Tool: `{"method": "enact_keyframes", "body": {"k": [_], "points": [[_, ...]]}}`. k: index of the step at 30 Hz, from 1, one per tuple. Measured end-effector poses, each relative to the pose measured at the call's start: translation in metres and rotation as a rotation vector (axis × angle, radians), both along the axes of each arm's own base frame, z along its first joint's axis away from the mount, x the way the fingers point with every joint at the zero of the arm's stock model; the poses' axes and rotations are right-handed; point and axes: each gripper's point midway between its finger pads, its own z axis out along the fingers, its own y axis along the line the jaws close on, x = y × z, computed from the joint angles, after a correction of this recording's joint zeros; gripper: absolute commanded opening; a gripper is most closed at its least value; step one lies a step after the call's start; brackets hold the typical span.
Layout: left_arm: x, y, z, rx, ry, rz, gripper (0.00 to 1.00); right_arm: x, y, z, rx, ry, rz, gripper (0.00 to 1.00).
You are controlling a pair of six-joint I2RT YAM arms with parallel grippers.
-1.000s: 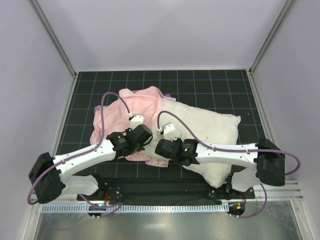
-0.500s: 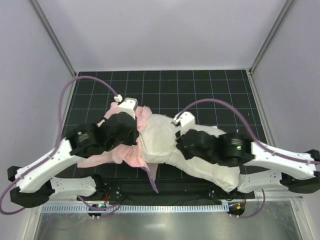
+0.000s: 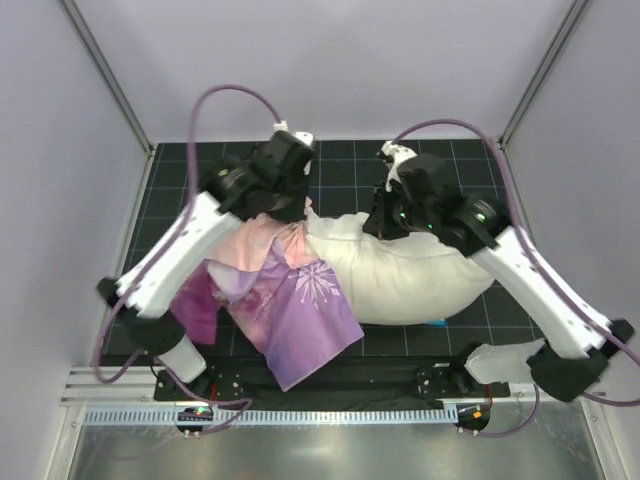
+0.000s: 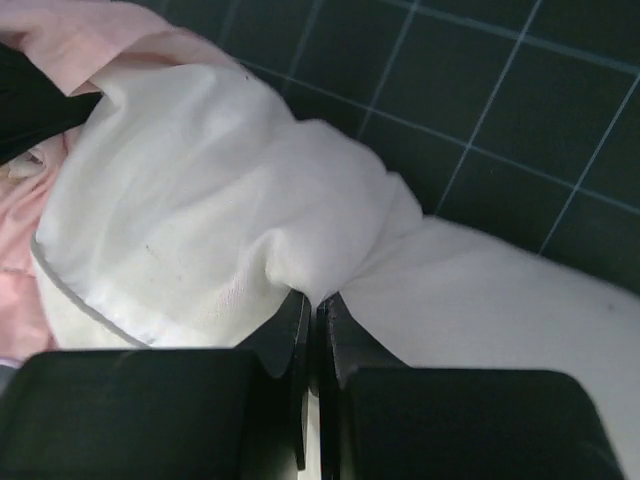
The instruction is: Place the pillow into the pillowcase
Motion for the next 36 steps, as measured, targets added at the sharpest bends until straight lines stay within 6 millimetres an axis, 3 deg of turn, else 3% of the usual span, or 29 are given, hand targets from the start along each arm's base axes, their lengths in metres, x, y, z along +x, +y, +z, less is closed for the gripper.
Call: {"method": "enact_keyframes", "body": {"k": [2, 4, 5, 7, 8, 10, 12, 15, 18, 21, 22, 26, 29, 33, 36], "points": [[0.027, -0.011, -0.046, 0.083, 0.090, 0.009, 0.25, 0.029, -0.002, -0.048, -0.031, 0.123, -0.032, 0.04], [0.058, -0.019, -0.091, 0.160, 0.148, 0.028, 0.32, 0.058, -0.003, -0.092, -0.035, 0.238, -0.065, 0.04], [0.072, -0.023, -0.105, 0.189, 0.162, 0.035, 0.43, 0.074, -0.006, -0.105, -0.024, 0.268, -0.086, 0.04], [0.101, -0.037, -0.112, 0.198, 0.132, 0.033, 0.55, 0.098, -0.011, -0.117, 0.001, 0.283, -0.119, 0.04], [0.113, -0.044, -0.106, 0.186, 0.101, 0.029, 0.74, 0.110, -0.017, -0.117, 0.016, 0.280, -0.141, 0.04], [0.132, -0.052, -0.079, 0.137, 0.020, 0.024, 0.88, 0.131, -0.025, -0.109, 0.052, 0.260, -0.169, 0.04], [0.139, -0.053, -0.050, 0.087, -0.048, 0.027, 1.00, 0.152, -0.029, -0.098, 0.085, 0.228, -0.182, 0.04], [0.137, -0.040, 0.002, 0.018, -0.160, 0.031, 1.00, 0.170, -0.030, -0.096, 0.104, 0.208, -0.191, 0.04], [0.122, -0.019, 0.046, -0.039, -0.244, 0.033, 1.00, 0.182, -0.036, -0.111, 0.102, 0.228, -0.211, 0.04], [0.097, -0.003, 0.073, -0.092, -0.290, 0.015, 1.00, 0.195, -0.043, -0.122, 0.109, 0.239, -0.233, 0.04], [0.087, 0.001, 0.073, -0.095, -0.293, 0.003, 1.00, 0.199, -0.046, -0.125, 0.112, 0.242, -0.241, 0.05], [0.041, 0.000, 0.033, -0.026, -0.206, -0.078, 1.00, 0.211, -0.055, -0.136, 0.124, 0.252, -0.268, 0.04], [0.023, -0.011, -0.022, 0.078, -0.101, -0.132, 1.00, 0.216, -0.057, -0.141, 0.132, 0.260, -0.275, 0.05], [-0.005, -0.020, -0.111, 0.232, 0.070, -0.194, 1.00, 0.220, -0.054, -0.144, 0.151, 0.267, -0.273, 0.05], [-0.020, -0.023, -0.141, 0.285, 0.126, -0.213, 1.00, 0.222, -0.052, -0.144, 0.166, 0.265, -0.267, 0.06]]}}
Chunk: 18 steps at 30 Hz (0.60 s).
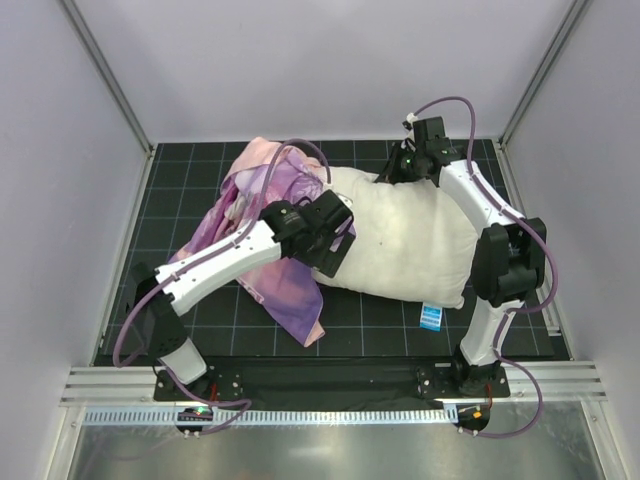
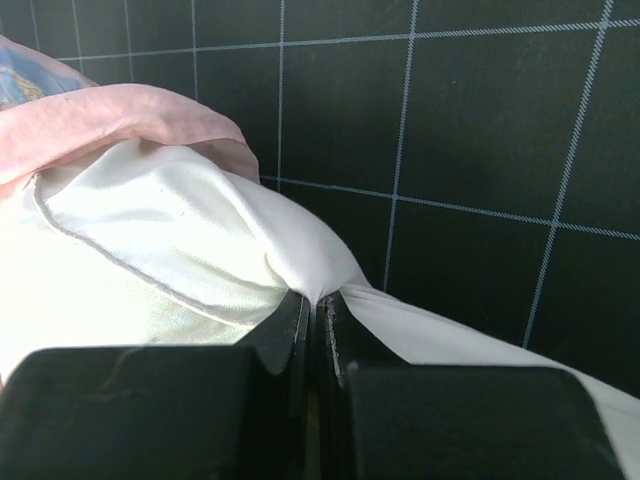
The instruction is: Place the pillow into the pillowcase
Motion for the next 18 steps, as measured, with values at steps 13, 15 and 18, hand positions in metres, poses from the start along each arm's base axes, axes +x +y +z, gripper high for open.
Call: {"method": "enact_keyframes", "body": {"k": [13, 15, 18], "points": [[0.059, 0.003, -0.023, 0.196, -0.244, 0.162, 0.37, 0.002, 0.005, -0.003, 0.033, -0.018, 0.022, 0.06], [0.068, 0.003, -0.029, 0.243, -0.263, 0.187, 0.20, 0.002, 0.005, -0.004, 0.033, -0.019, 0.022, 0.06], [0.071, 0.007, -0.032, 0.293, -0.268, 0.200, 0.00, 0.003, 0.004, -0.005, 0.033, -0.022, 0.022, 0.06]]}}
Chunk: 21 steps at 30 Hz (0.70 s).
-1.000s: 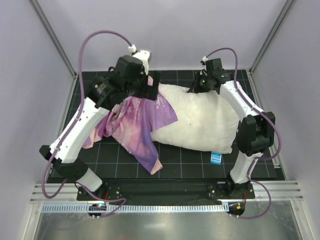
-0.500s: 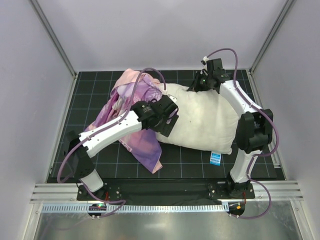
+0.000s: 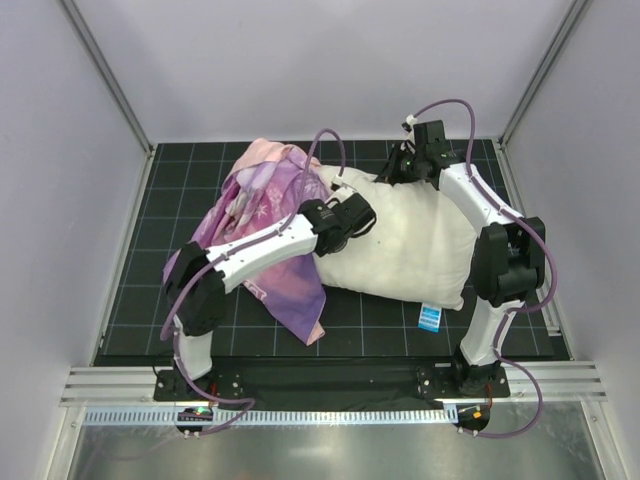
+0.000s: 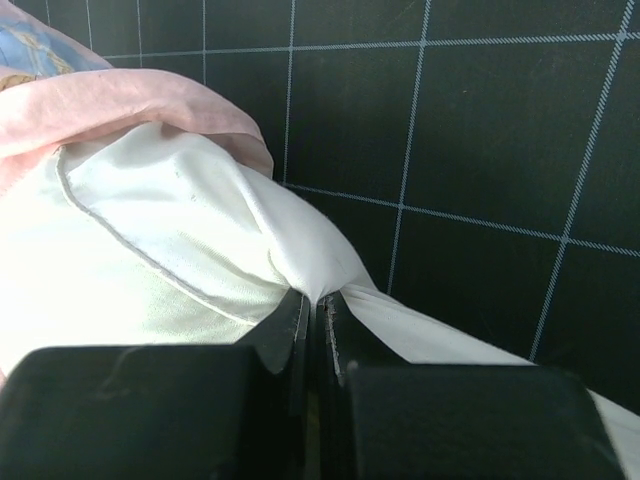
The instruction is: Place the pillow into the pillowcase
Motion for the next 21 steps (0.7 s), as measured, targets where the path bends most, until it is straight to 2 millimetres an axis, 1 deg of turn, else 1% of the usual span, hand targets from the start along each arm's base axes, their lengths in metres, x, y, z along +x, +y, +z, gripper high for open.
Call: {"method": "enact_keyframes", "body": {"k": [3, 5, 6, 8, 10, 12, 14, 16, 17, 18, 19, 20, 21], "points": [[-0.007, -0.002, 0.008, -0.036, 0.029, -0.018, 0.00, 0.000, -0.001, 0.000, -0.001, 0.000, -0.002, 0.06], [-0.016, -0.010, 0.021, -0.117, 0.068, -0.052, 0.00, 0.001, -0.002, 0.000, -0.005, -0.001, -0.007, 0.06], [-0.020, -0.015, 0.032, -0.169, 0.078, -0.069, 0.00, 0.001, -0.002, -0.001, -0.006, -0.001, -0.009, 0.06], [-0.034, -0.034, 0.057, -0.326, 0.139, -0.139, 0.00, 0.002, -0.004, -0.002, -0.014, 0.000, -0.018, 0.06], [-0.048, -0.054, 0.092, -0.536, 0.182, -0.225, 0.00, 0.002, -0.005, -0.005, -0.019, 0.003, -0.027, 0.06], [-0.063, -0.067, 0.129, -0.737, 0.222, -0.301, 0.00, 0.000, -0.007, -0.009, -0.019, 0.013, -0.034, 0.06], [-0.068, -0.072, 0.162, -0.900, 0.252, -0.343, 0.00, -0.003, -0.006, -0.013, -0.009, 0.024, -0.035, 0.06], [-0.064, -0.081, 0.186, -1.022, 0.280, -0.363, 0.00, -0.011, -0.004, -0.017, 0.006, 0.036, -0.034, 0.06], [-0.060, -0.087, 0.193, -1.070, 0.293, -0.373, 0.00, -0.016, -0.003, -0.019, 0.015, 0.044, -0.032, 0.06], [-0.058, -0.098, 0.197, -1.115, 0.323, -0.387, 0.00, -0.021, 0.000, -0.021, 0.023, 0.048, -0.031, 0.06], [-0.056, -0.108, 0.197, -1.148, 0.353, -0.395, 0.00, -0.026, 0.002, -0.022, 0.028, 0.054, -0.029, 0.06], [-0.056, -0.123, 0.196, -1.181, 0.396, -0.411, 0.00, -0.031, 0.006, -0.024, 0.032, 0.064, -0.023, 0.06], [-0.055, -0.138, 0.191, -1.203, 0.445, -0.423, 0.00, -0.035, 0.010, -0.024, 0.037, 0.069, -0.016, 0.06]]}}
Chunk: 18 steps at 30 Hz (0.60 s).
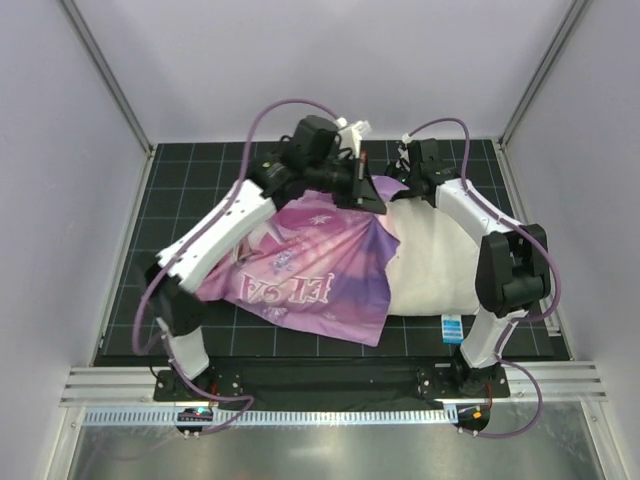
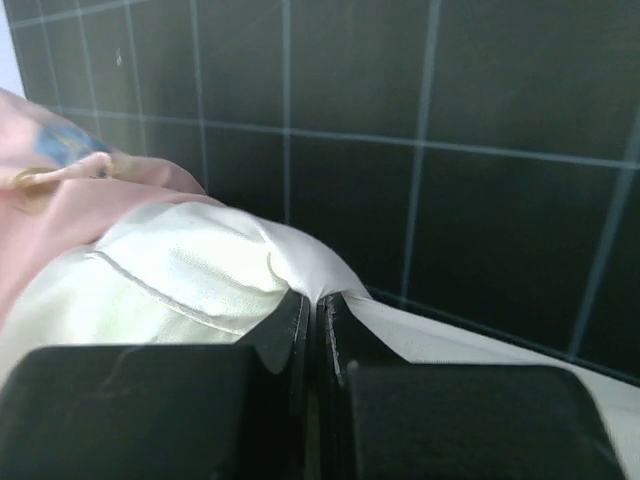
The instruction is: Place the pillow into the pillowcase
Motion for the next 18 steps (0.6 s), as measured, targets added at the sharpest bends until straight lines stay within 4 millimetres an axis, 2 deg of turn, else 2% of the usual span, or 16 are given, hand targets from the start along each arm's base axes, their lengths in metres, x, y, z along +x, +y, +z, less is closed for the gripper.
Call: {"method": "enact_keyframes", "body": {"k": [3, 4, 6, 8, 11, 15, 18], "points": [[0.007, -0.039, -0.027, -0.018, 0.102, -0.071, 0.00, -0.005, 0.011, 0.001, 0.006, 0.005, 0.026, 0.28], [0.010, -0.046, -0.041, -0.007, 0.134, -0.077, 0.00, -0.005, 0.010, 0.003, -0.001, 0.007, 0.024, 0.47], [0.014, -0.046, -0.063, 0.026, 0.176, -0.065, 0.00, -0.002, 0.007, 0.009, -0.014, -0.010, 0.015, 0.58], [0.024, -0.033, -0.080, 0.056, 0.202, -0.028, 0.00, 0.002, -0.005, 0.020, -0.026, -0.039, -0.008, 0.61], [0.051, 0.001, -0.085, 0.078, 0.187, 0.062, 0.00, 0.001, -0.035, 0.048, -0.023, -0.090, -0.071, 0.62], [0.080, 0.045, -0.072, 0.103, 0.112, 0.174, 0.00, -0.019, -0.082, 0.097, -0.021, -0.211, -0.181, 0.61], [0.084, 0.058, -0.055, 0.113, 0.042, 0.199, 0.00, -0.044, -0.090, 0.122, -0.016, -0.294, -0.193, 0.61]]}}
